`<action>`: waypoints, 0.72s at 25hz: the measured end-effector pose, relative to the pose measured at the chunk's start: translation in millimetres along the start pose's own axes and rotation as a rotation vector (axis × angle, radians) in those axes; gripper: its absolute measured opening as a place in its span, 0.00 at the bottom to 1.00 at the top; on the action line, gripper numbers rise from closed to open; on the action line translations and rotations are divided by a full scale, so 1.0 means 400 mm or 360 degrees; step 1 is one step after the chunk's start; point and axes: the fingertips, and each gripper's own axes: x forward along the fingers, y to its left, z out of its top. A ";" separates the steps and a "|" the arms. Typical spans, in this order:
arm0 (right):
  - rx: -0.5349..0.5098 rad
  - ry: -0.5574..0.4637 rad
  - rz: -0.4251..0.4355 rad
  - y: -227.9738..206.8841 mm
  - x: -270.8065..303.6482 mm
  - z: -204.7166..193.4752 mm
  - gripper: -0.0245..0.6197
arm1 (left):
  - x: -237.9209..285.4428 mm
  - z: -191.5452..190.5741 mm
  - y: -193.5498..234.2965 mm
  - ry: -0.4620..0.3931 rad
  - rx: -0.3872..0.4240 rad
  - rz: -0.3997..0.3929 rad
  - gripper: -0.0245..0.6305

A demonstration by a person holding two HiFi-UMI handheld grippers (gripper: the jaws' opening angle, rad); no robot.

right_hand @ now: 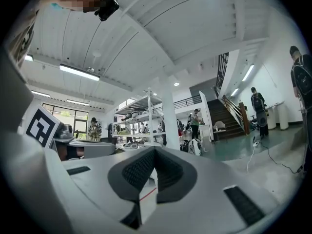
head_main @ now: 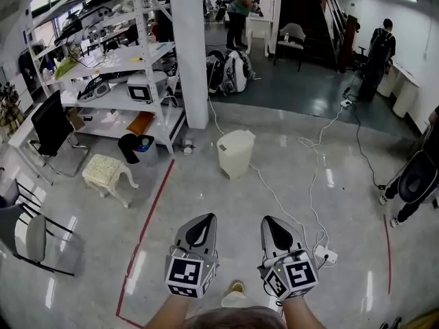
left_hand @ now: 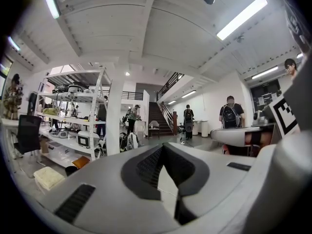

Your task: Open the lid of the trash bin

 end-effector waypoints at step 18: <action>0.0045 0.0061 0.0166 -0.148 0.238 -0.013 0.07 | 0.250 0.005 0.083 0.0052 -0.0013 0.0115 0.03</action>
